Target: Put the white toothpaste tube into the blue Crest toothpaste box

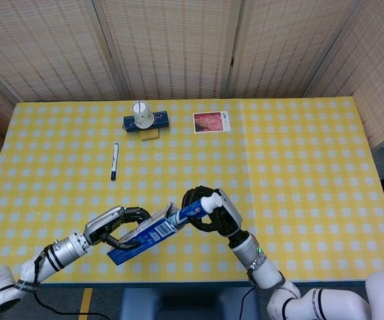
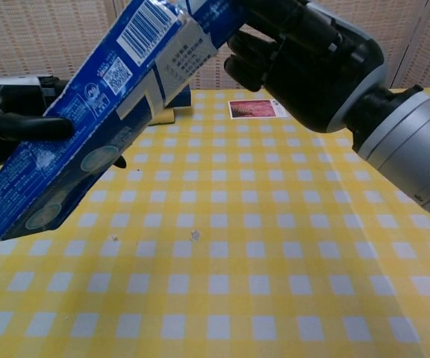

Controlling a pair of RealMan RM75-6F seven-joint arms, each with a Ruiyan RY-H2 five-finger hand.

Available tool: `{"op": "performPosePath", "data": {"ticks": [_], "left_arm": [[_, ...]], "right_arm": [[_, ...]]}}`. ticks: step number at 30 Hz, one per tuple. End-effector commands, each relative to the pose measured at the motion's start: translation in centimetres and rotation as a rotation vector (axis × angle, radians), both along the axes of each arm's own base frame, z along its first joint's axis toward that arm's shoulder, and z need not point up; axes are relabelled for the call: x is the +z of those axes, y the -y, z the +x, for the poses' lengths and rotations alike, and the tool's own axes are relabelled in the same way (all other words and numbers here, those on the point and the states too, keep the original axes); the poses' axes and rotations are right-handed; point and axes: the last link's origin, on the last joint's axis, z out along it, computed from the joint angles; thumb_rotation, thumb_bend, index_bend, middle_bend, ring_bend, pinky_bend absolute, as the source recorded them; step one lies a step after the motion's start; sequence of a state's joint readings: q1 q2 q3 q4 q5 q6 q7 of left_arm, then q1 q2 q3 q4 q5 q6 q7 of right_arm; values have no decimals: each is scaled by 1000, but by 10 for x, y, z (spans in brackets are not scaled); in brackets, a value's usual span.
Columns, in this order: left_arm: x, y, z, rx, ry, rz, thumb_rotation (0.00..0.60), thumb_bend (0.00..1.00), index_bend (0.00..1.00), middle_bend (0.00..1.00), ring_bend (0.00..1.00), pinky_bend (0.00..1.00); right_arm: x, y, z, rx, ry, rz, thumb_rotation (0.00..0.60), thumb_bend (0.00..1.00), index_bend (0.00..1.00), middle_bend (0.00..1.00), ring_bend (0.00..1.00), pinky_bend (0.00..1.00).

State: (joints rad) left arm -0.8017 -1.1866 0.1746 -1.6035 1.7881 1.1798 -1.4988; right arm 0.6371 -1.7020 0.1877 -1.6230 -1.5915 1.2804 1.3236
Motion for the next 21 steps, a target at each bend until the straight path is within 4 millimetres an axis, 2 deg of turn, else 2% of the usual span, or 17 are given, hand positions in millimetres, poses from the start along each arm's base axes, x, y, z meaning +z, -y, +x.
{"op": "performPosePath", "data": {"ticks": [1, 6, 9, 12, 17, 19, 21], "left_arm": [[0, 0, 1, -3, -1, 2, 600, 310, 400, 572, 516, 324], [-2, 2, 2, -10, -3, 8, 600, 310, 400, 572, 516, 324], [-2, 3, 3, -12, -2, 9, 600, 310, 400, 573, 516, 324], [-1, 4, 4, -16, -2, 10, 600, 310, 401, 573, 516, 325], [0, 4, 5, -14, 4, 12, 600, 310, 401, 573, 516, 325], [1, 4, 5, -14, 9, 12, 600, 310, 401, 573, 516, 325], [2, 4, 5, -14, 15, 12, 600, 310, 401, 573, 516, 324]], "right_arm": [[-3, 0, 5, 5, -32, -3, 600, 630, 755, 545, 776, 792], [-5, -3, 11, 21, -71, -14, 600, 630, 741, 535, 759, 779], [-3, -6, 16, 41, -76, -13, 600, 630, 660, 472, 699, 718], [0, -10, 17, 58, -59, -10, 600, 629, 460, 333, 568, 580], [4, -12, 15, 76, -49, -31, 600, 618, 48, 111, 352, 350], [6, -12, 15, 81, -39, -37, 600, 590, 1, 68, 296, 295], [8, -12, 14, 82, -29, -44, 600, 561, 0, 43, 258, 260]]}}
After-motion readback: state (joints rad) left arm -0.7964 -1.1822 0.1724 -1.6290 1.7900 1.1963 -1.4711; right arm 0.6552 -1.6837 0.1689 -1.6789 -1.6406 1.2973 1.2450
